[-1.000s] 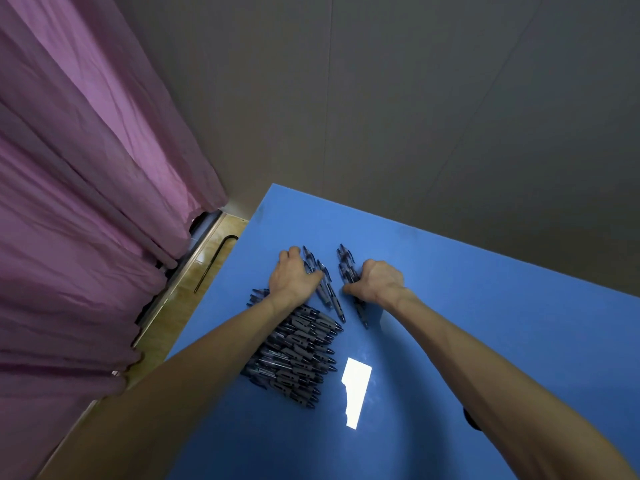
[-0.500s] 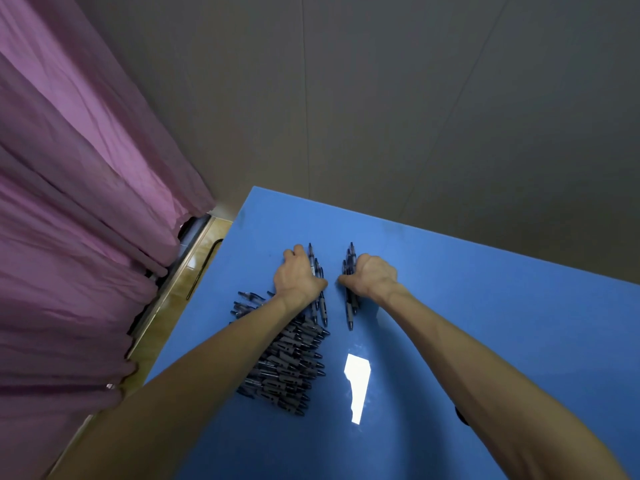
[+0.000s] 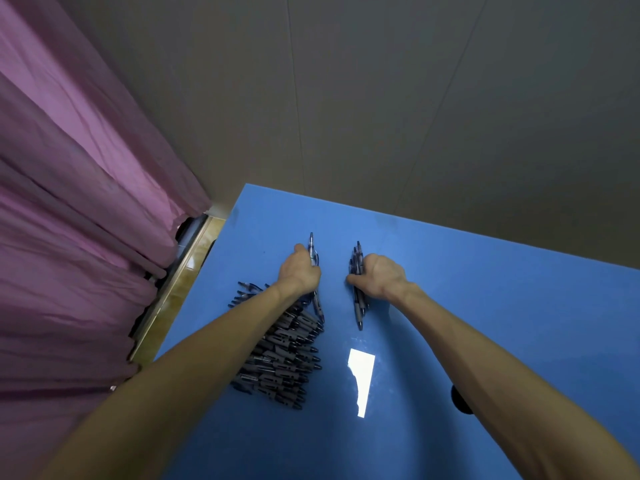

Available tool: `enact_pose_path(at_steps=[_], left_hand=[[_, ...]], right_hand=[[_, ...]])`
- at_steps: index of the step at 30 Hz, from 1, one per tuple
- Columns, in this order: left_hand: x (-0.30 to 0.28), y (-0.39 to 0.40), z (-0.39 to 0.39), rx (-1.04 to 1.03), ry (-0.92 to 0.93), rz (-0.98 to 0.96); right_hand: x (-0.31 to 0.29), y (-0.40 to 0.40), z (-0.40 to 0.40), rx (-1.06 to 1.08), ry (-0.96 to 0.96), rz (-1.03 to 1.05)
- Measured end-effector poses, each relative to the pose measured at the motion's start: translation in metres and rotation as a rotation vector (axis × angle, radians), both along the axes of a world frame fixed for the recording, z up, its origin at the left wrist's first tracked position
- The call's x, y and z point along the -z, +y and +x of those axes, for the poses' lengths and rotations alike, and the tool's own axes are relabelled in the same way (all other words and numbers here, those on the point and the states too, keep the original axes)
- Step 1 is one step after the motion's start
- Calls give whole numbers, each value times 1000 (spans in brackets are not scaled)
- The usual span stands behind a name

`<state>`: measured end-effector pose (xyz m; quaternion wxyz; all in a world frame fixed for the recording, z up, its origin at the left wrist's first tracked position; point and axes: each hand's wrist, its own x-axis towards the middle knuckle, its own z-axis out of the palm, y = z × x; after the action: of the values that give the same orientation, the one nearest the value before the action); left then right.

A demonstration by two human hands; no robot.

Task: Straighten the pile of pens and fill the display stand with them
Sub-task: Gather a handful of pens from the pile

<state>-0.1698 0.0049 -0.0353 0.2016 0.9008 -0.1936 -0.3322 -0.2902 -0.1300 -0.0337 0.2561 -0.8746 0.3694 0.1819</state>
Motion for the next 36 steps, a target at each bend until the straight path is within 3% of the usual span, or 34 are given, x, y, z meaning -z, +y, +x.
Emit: enact_pose_path(at_steps=[9, 15, 23, 30, 36], left_hand=[[-8, 20, 11, -416, 288, -373], [-42, 35, -2, -472, 382, -555], [-67, 64, -21, -476, 391, -625], [-97, 77, -43, -475, 301, -575], [-129, 83, -80, -373, 213, -551]], right_hand=[[5, 2, -21, 99, -159, 67], [5, 21, -36, 44, -231, -31], [2, 39, -54, 148, -219, 59], [-23, 49, -75, 397, -437, 368], [-70, 63, -123, 534, -605, 514]])
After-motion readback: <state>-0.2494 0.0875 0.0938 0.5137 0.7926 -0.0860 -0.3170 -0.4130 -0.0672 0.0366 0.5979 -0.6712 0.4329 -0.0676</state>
